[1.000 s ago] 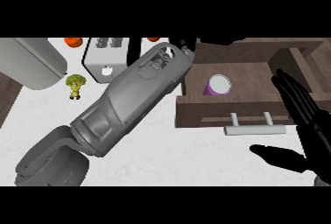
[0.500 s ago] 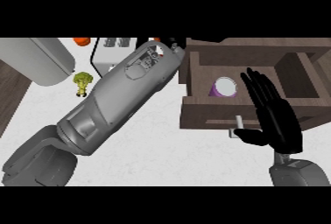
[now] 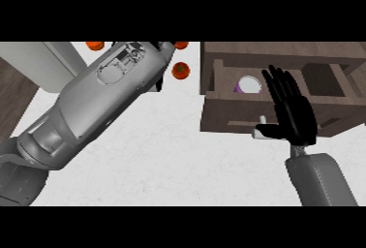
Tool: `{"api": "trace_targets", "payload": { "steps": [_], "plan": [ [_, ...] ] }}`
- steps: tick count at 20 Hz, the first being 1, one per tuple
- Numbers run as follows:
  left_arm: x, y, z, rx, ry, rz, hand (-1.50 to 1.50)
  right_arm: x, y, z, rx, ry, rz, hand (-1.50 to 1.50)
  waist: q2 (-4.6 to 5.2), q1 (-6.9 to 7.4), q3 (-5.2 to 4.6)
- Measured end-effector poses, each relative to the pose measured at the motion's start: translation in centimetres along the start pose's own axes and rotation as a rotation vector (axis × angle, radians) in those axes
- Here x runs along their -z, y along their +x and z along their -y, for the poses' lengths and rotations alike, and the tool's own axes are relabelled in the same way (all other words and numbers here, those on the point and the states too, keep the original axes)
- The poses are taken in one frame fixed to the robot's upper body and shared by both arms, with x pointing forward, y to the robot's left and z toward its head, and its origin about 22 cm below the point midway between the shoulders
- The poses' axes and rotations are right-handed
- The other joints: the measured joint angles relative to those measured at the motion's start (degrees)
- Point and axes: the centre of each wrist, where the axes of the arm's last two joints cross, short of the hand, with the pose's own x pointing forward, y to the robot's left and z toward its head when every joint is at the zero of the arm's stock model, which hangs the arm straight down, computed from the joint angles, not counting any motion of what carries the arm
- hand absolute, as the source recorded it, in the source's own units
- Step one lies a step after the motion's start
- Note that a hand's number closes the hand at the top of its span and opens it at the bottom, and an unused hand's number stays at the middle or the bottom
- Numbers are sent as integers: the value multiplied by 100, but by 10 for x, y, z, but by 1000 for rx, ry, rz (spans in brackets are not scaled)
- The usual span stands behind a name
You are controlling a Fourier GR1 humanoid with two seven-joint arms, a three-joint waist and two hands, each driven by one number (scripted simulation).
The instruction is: Pick up the can, place it into the drawer and close the drawer
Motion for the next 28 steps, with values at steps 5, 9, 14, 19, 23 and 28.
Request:
{"api": "trace_targets", "payload": {
  "steps": [5,9,14,19,23,28],
  "plan": [
    [-3,-7,-20,9,-8,-13,-150,17,-11,-13,-70,-18,-5,-150,-14,81,-34],
    [-5,-7,-34,12,-15,-24,-150,31,-18,-22,-105,-55,-12,-150,-3,133,-35],
    [-11,-11,-52,10,-14,-39,-150,54,-24,-27,-122,-95,-40,-150,38,177,-7],
    [-19,-13,-70,21,-18,-45,-150,75,-26,-32,-133,-131,-71,-150,77,184,28],
    [-28,-24,-78,28,-25,-56,-150,92,-24,-32,-136,-145,-93,-150,129,193,55],
    [-36,-33,-89,26,-29,-58,-150,106,-17,-34,-131,-167,-113,-150,168,193,92]
  ]
}}
